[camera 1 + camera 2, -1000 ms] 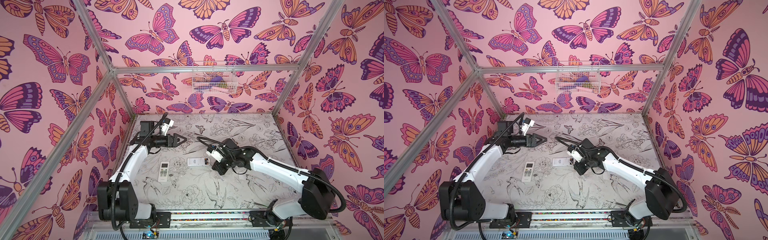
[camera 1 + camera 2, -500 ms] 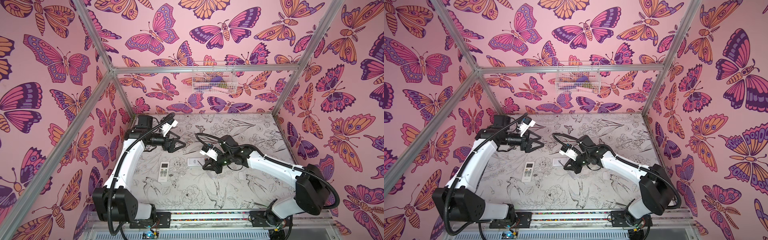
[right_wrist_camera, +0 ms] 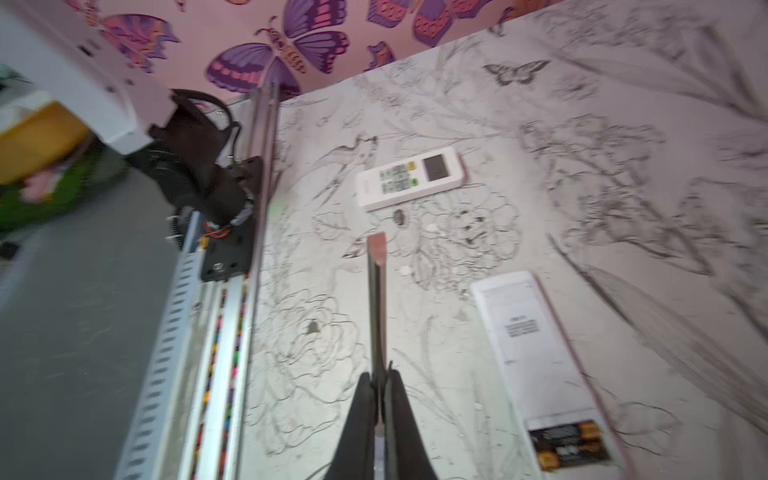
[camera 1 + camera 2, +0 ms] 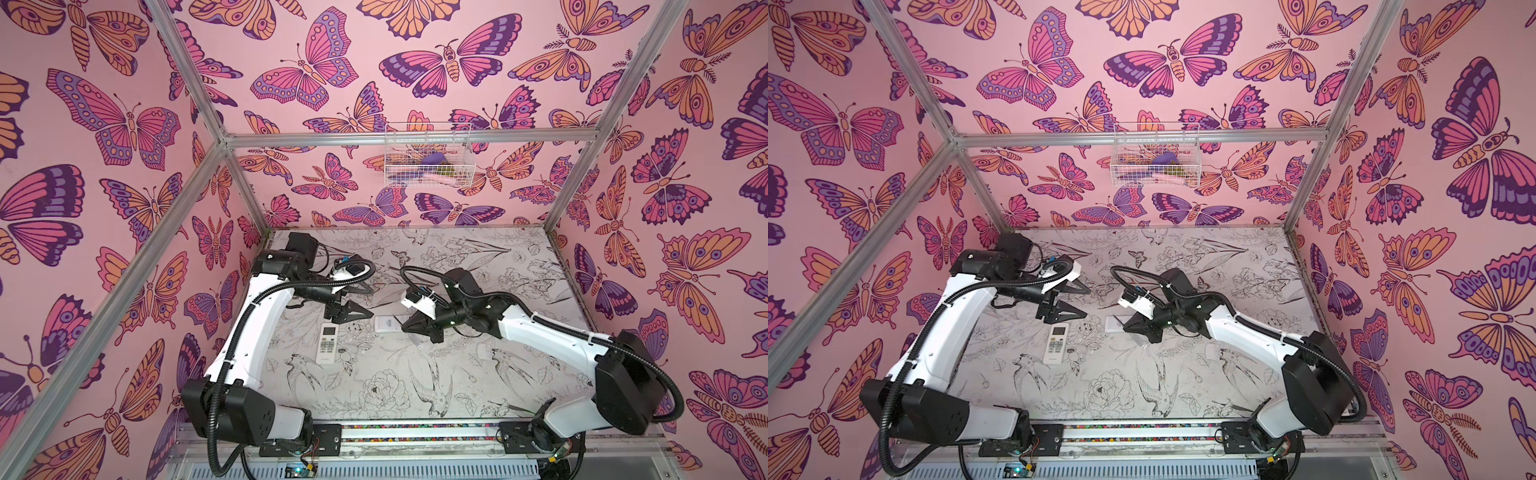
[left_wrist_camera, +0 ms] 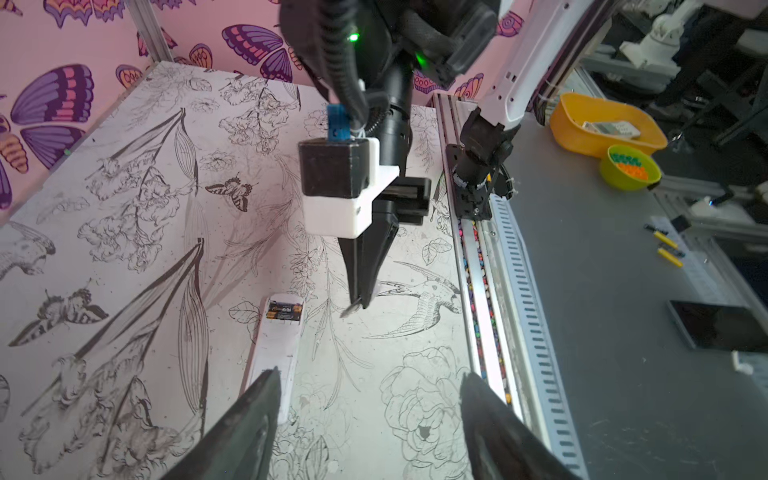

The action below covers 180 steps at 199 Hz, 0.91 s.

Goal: Unload the batteries from the remote control
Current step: 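Lift the screwdriver with the right gripper and carry it toward the left gripper, then grasp the screwdriver shaft with the left gripper while the right gripper holds it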

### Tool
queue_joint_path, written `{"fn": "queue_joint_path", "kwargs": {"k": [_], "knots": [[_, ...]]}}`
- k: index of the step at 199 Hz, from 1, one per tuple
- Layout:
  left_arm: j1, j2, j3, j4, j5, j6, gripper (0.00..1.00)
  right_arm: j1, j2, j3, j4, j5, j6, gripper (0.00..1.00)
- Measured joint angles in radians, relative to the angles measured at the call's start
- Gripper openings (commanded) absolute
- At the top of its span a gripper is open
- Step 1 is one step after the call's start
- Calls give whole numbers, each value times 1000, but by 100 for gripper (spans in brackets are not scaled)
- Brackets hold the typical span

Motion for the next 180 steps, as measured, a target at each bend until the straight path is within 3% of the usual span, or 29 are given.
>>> {"fn": "queue_joint_path", "kwargs": {"k": [22, 66, 95, 122, 141, 180], "knots": [[0, 0, -1, 87, -46, -190, 70, 36, -75, -83, 109, 193, -10, 0], [7, 0, -5, 307, -178, -710, 72, 132, -90, -90, 220, 593, -65, 0], [8, 0, -58, 412, -174, -995, 72, 177, -83, -90, 257, 798, -116, 0], [13, -1, -196, 541, -136, -1231, 70, 234, -52, -90, 307, 967, -201, 0], [16, -1, -273, 610, -105, -1344, 69, 274, -24, -90, 335, 1064, -267, 0], [18, -2, -326, 743, -50, -1441, 66, 311, 24, -70, 360, 1184, -364, 0]]}}
